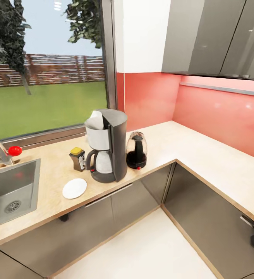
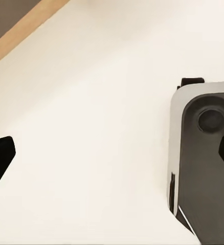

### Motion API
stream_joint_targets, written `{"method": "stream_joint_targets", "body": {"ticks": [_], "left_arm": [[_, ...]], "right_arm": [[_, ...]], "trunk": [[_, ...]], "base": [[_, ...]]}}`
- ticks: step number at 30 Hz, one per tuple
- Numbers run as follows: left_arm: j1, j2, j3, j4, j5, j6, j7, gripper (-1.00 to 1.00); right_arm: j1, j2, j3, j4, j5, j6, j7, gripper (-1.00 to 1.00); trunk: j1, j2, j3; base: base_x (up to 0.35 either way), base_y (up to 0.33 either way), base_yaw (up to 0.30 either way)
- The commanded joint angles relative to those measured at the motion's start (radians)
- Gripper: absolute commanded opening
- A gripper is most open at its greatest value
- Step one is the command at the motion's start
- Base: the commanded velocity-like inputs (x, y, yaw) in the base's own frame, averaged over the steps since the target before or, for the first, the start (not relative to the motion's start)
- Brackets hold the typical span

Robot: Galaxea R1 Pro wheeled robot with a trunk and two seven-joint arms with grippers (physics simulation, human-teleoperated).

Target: Set up a coffee station on the kitchen countertop: keep the coffee maker on the countertop, move the bottle of coffee from the kitchen shelf to the counter next to the coffee maker, place a paper coffee filter on top of the coffee maker, put the saucer next to the coffee maker with the coffee cup on the saucer, and place the electric kettle next to the coffee maker.

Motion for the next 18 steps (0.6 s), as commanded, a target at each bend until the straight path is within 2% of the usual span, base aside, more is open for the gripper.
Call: {"method": "stream_joint_targets", "body": {"ticks": [1,8,13,18], "left_arm": [[0.001,0.000,-0.008,0.000,0.009,-0.001,0.003,1.00],[0.007,0.004,-0.005,0.006,0.016,0.003,0.004,1.00],[0.007,0.006,-0.004,0.012,0.016,0.005,0.010,1.00],[0.009,0.002,-0.005,0.018,0.015,0.011,0.012,1.00]], "right_arm": [[-0.001,-0.001,0.007,0.000,0.007,0.002,-0.001,1.00],[-0.001,-0.011,0.009,0.001,0.009,0.005,0.001,1.00],[-0.001,-0.022,0.009,0.001,0.011,0.007,0.002,1.00],[-0.001,-0.051,0.009,0.001,0.010,0.005,0.004,1.00]], "trunk": [[0.000,-0.002,-0.002],[0.000,-0.002,-0.007],[0.000,-0.002,-0.013],[0.000,-0.002,-0.018]], "base": [[-0.172,0.261,0.259],[-0.135,0.279,0.252],[-0.035,0.298,0.197],[-0.002,0.268,0.202]]}}
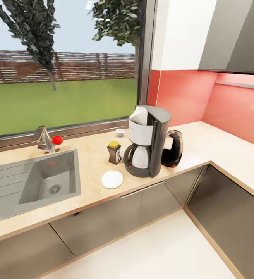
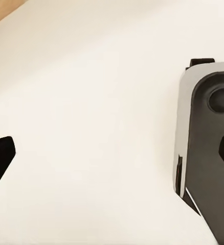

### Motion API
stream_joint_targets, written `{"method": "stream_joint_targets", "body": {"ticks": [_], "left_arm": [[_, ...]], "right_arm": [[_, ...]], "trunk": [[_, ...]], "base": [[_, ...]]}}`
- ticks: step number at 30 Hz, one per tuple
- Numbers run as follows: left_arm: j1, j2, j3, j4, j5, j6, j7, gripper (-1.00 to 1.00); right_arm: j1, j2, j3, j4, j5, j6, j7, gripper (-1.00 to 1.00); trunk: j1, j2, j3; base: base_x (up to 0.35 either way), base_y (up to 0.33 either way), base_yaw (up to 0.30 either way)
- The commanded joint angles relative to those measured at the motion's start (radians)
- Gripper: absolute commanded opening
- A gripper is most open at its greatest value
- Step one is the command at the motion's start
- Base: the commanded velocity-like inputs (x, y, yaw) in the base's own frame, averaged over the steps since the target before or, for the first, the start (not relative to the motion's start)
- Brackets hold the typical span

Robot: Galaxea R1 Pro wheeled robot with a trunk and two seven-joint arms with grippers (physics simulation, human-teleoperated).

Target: Set up a coffee station on the kitchen countertop: keep the coffee maker on the countertop, move the bottle of coffee from the kitchen shelf to the counter next to the coffee maker, place a paper coffee filter on top of the coffee maker, put the saucer next to the coffee maker with the coffee cup on the saucer, and place the electric kettle next to the coffee maker.

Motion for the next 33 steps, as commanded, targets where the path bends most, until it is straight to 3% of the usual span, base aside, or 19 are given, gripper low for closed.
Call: {"method": "stream_joint_targets", "body": {"ticks": [1,6,8,10,19,33], "left_arm": [[-0.001,-0.001,-0.009,0.001,0.006,0.000,0.002,1.00],[0.000,0.005,-0.009,0.002,0.006,0.063,0.002,1.00],[0.000,0.005,-0.009,0.001,0.007,0.162,0.004,1.00],[0.000,0.006,-0.010,0.002,0.006,0.209,0.008,1.00],[0.000,-0.005,-0.008,0.001,0.005,0.235,0.007,1.00],[0.026,0.002,-0.007,0.004,0.007,0.237,0.006,1.00]], "right_arm": [[0.000,-0.003,0.007,-0.001,0.007,0.002,0.001,1.00],[0.000,-0.007,0.007,-0.001,0.006,0.002,0.000,1.00],[0.000,-0.008,0.007,-0.001,0.006,0.002,-0.001,1.00],[0.000,-0.008,0.007,-0.001,0.006,0.002,-0.002,1.00],[0.000,-0.006,0.007,-0.001,0.008,0.002,-0.004,1.00],[0.000,-0.005,0.007,-0.001,0.007,0.003,-0.005,1.00]], "trunk": [[0.001,-0.002,-0.003],[0.001,-0.002,-0.008],[0.001,-0.002,-0.010],[0.001,-0.002,-0.012],[0.001,-0.002,-0.021],[0.001,-0.002,-0.027]], "base": [[0.000,0.087,0.215],[0.000,0.024,0.217],[0.000,0.002,0.218],[0.000,0.001,0.218],[0.000,0.000,0.235],[0.000,0.000,0.270]]}}
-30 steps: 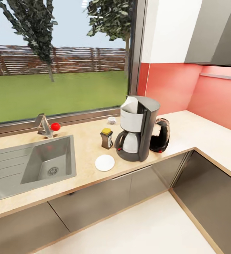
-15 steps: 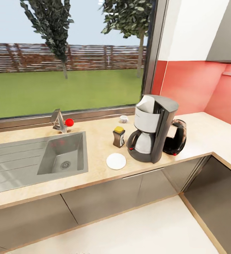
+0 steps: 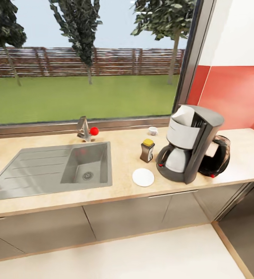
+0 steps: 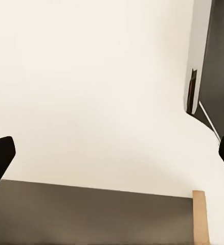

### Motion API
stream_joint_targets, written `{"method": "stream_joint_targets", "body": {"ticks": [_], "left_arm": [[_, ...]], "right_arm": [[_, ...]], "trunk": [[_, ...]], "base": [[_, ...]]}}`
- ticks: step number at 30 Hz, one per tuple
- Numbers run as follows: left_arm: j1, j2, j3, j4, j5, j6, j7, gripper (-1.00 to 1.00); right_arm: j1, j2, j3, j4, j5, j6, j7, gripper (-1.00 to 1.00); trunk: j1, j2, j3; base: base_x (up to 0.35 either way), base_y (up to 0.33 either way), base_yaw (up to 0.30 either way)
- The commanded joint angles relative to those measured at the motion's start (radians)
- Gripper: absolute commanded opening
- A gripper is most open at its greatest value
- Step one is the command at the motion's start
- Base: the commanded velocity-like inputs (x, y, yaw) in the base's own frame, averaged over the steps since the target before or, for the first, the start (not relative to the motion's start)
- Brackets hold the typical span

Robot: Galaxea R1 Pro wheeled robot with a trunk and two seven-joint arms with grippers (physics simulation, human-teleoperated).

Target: Set up a coffee station on the kitchen countertop: keep the coffee maker on the countertop, move the bottle of coffee from the kitchen shelf to the counter next to the coffee maker, place a paper coffee filter on top of the coffee maker, put the saucer next to the coffee maker with the coffee cup on the saucer, and place the electric kettle next to the coffee maker.

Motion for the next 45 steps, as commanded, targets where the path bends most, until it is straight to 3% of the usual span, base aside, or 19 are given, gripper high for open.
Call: {"method": "stream_joint_targets", "body": {"ticks": [1,28,45], "left_arm": [[0.000,-0.002,-0.008,0.000,0.008,-0.002,0.002,1.00],[0.002,-0.007,-0.004,-0.014,0.016,-0.012,0.006,1.00],[-0.006,-0.006,-0.010,-0.017,0.013,-0.016,0.005,1.00]], "right_arm": [[0.000,0.000,0.007,-0.001,0.007,0.002,0.000,1.00],[0.000,0.000,0.007,-0.001,0.006,0.001,-0.002,1.00],[0.000,0.007,0.006,-0.002,0.004,-0.008,-0.002,1.00]], "trunk": [[0.000,-0.002,-0.002],[0.000,-0.002,-0.015],[0.000,-0.002,-0.015]], "base": [[0.000,0.000,0.271],[0.000,0.000,0.268],[-0.217,0.000,0.017]]}}
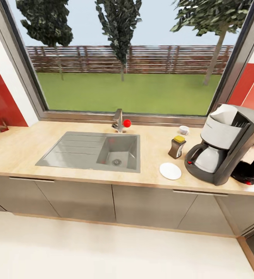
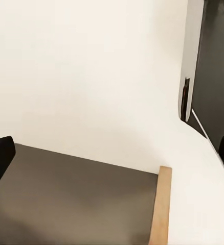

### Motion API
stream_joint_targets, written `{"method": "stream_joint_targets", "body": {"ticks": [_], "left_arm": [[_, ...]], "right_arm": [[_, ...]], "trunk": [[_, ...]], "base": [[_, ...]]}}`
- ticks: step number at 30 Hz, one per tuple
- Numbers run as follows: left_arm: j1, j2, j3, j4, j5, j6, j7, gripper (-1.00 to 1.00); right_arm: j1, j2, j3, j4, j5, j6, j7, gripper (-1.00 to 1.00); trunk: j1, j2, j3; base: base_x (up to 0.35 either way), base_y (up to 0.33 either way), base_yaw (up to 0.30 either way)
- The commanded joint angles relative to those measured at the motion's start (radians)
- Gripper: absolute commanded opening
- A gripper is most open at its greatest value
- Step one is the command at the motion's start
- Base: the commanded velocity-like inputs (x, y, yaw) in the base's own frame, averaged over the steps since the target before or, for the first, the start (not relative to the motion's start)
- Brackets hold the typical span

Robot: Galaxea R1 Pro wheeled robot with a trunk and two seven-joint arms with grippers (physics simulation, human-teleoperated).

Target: Set up a coffee station on the kitchen countertop: keep the coffee maker on the countertop, move the bottle of coffee from the kitchen shelf to the counter next to the coffee maker, place a paper coffee filter on top of the coffee maker, put the saucer next to the coffee maker with the coffee cup on the saucer, and place the electric kettle next to the coffee maker.

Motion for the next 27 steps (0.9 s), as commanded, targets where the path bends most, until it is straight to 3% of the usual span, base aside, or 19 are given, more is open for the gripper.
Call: {"method": "stream_joint_targets", "body": {"ticks": [1,6,13,16,19,21,24,27], "left_arm": [[-0.001,0.001,-0.008,0.000,0.009,-0.003,0.002,1.00],[-0.001,0.003,-0.008,0.000,0.009,-0.004,0.002,1.00],[-0.003,0.004,-0.008,-0.001,0.009,-0.004,0.002,1.00],[-0.003,0.004,-0.008,-0.001,0.009,-0.006,0.002,1.00],[-0.003,0.002,-0.009,-0.001,0.009,-0.015,0.001,1.00],[-0.003,0.002,-0.009,-0.001,0.009,-0.028,0.000,1.00],[-0.002,0.003,-0.008,-0.001,0.009,-0.038,0.000,1.00],[-0.001,0.004,-0.007,0.000,0.009,-0.042,0.000,1.00]], "right_arm": [[-0.001,0.005,0.007,-0.006,0.006,-0.002,0.000,1.00],[-0.001,0.023,0.006,-0.043,0.005,-0.072,-0.001,1.00],[-0.001,0.050,0.000,-0.111,0.002,-0.278,-0.003,1.00],[-0.001,0.074,-0.002,-0.152,0.001,-0.365,-0.014,1.00],[-0.001,0.119,-0.003,-0.195,0.001,-0.433,-0.083,1.00],[-0.001,0.147,-0.003,-0.231,0.001,-0.498,-0.173,1.00],[-0.001,0.164,-0.001,-0.304,0.000,-0.577,-0.268,1.00],[-0.001,0.177,-0.001,-0.390,0.000,-0.614,-0.310,1.00]], "trunk": [[0.000,-0.002,-0.002],[0.000,-0.002,-0.002],[0.000,-0.002,-0.002],[0.000,-0.002,-0.002],[0.000,-0.002,-0.002],[0.000,-0.002,-0.002],[0.000,-0.002,-0.002],[0.000,-0.002,-0.002]], "base": [[-0.016,0.000,0.000],[-0.015,0.000,0.000],[-0.214,0.000,0.000],[-0.099,0.000,0.000],[-0.030,0.000,0.000],[-0.011,0.000,0.000],[-0.005,0.000,0.000],[-0.001,0.000,0.000]]}}
